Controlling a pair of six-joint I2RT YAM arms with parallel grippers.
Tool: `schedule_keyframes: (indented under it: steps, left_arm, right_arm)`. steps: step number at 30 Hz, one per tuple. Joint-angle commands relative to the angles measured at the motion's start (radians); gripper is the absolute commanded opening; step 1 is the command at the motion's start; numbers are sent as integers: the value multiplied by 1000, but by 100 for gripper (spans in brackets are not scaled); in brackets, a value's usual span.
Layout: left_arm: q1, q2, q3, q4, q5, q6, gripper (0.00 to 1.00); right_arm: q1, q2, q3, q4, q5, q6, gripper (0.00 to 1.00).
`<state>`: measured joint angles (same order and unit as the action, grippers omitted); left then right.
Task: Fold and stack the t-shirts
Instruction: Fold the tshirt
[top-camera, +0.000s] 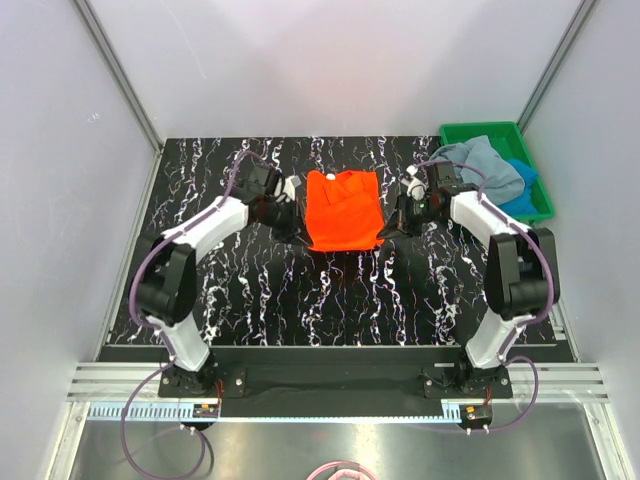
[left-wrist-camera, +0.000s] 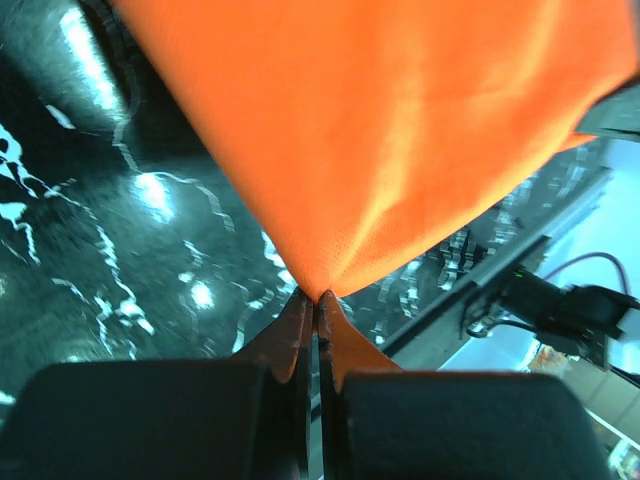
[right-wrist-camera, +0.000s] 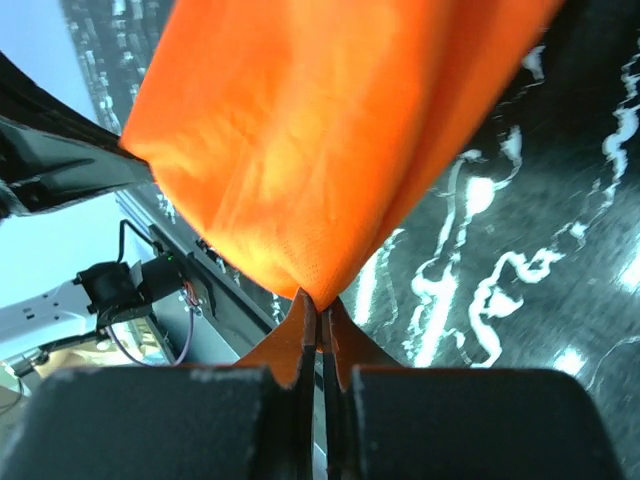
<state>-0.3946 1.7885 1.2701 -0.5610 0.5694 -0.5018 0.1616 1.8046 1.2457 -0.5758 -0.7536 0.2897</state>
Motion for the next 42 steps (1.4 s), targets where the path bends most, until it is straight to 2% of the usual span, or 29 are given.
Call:
schedule_keyframes:
  steps: [1,10,15,20,32,38,42]
  left_arm:
    - [5,-124,52,-23,43,12,0]
    - [7,-274,26,-53,37,14,0]
    - [37,-256,57,-39,43,8,0]
    - [79,-123,123,-1,52,3,0]
    - [108,248,434,84,44,17,0]
    - [123,406,670,108,-20,43,0]
    - [135,483,761,122,-89,69,0]
  right_arm:
    - [10,-123,-23,-39,-36,-12,0]
    - [7,-283,-75,-84,-41,28,0]
    - [-17,-283,-16,-59,-44,68,0]
    - [-27,-170,99,-6,-26,62,0]
    - [-28,173,385,39,-9,19,0]
    - [-31,324,535,59,3,29,0]
    - [-34,430,664,57,57,29,0]
